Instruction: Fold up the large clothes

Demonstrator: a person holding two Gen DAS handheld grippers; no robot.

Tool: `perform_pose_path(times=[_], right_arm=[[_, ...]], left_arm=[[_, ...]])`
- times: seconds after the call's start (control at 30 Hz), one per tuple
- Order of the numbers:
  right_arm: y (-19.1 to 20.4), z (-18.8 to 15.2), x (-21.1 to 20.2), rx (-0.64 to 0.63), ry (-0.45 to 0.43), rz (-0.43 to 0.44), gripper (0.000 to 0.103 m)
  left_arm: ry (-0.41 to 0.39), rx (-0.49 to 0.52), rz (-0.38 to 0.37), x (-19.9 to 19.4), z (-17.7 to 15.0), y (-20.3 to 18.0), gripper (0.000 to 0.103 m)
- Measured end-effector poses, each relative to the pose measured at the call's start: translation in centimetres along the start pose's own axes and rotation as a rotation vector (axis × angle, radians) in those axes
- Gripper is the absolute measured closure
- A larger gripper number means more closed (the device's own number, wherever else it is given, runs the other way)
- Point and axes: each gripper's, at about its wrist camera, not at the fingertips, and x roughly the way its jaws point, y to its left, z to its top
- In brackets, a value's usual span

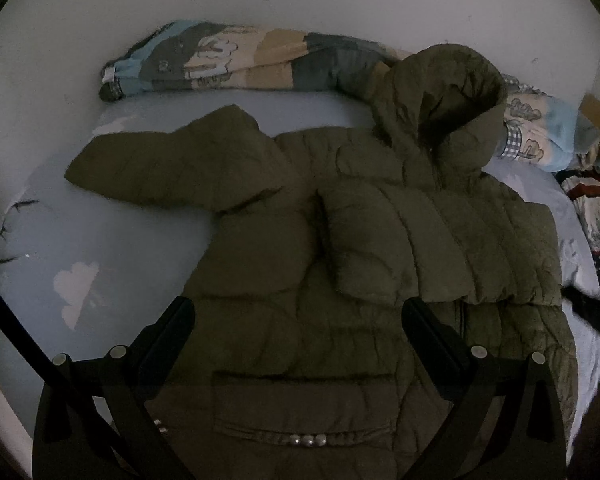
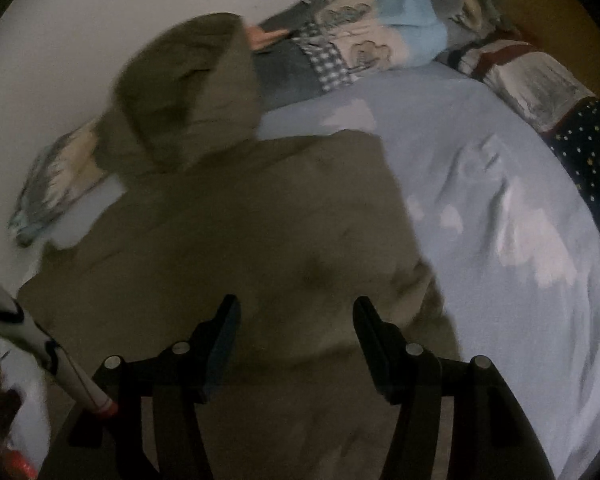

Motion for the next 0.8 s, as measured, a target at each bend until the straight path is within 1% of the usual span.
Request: perform_pose_path(times=[0.1,0.17,0.23,0.3,0.37,0.43,0.47,0.5,0.53,0.6,0.67,0.73,0.8], right_arm=[[1.8,-3.2,-2.9,0.013,0.006,0.027,0.040],[2.9,-5.7,-4.2,0.025,0.014,0.027,0.040],[3.6,-8.5,-4.6,0.036,0.031,0.017,0.040],[3.9,-10.0,-4.3,0.042,0.040,-0.007,0.040],[4.5,-10.5,-2.8,-0.031,0.079,-0.028,0.040],[4.5,-10.3,-1.9,-0.047,0.097,-0.082,0.040],[4.2,-10.3,-1.2,-0.029,0.121,-0.072,0.040],[4.0,-10.4,-0.6,-0.014,0.154,-0.043,0.039],[3.9,-10.6,-0.2,-0.010,0.170,-0.041,0.038],[4.1,-10.7,0.3,-0.022,0.183,-0.053,0.036],[4.3,-10.6,0.3,-0.035,0.181,-0.058,0.035],[4.2,-10.4,-0.1,-0.032,0.175,-0.047,0.035],[4.1,-10.3,-0.9,-0.021,0.144,-0.047,0.035]], left_arm=[[0.031,-0.013,-0.010,0.8,0.0,-0.1,0.000],[0.046,-0.014,-0.015,1.2,-0.2,-0.3,0.000],[0.059,-0.003,-0.012,1.6,-0.5,-0.8,0.000],[0.071,0.020,-0.005,2.0,-0.9,-1.4,0.000],[0.087,0.051,0.013,2.5,-1.3,-2.1,0.000],[0.118,0.080,0.042,3.5,-1.6,-2.5,0.000],[0.145,0.088,0.053,4.2,-1.8,-2.7,0.000],[0.166,0.092,0.064,4.8,-2.0,-2.8,0.000],[0.204,0.101,0.083,5.8,-2.3,-3.0,0.000],[0.270,0.107,0.089,7.3,-2.9,-3.2,0.000],[0.308,0.102,0.089,8.1,-3.3,-3.2,0.000],[0.300,0.096,0.083,8.0,-3.2,-3.2,0.000],[0.245,0.083,0.062,6.8,-2.8,-3.0,0.000]])
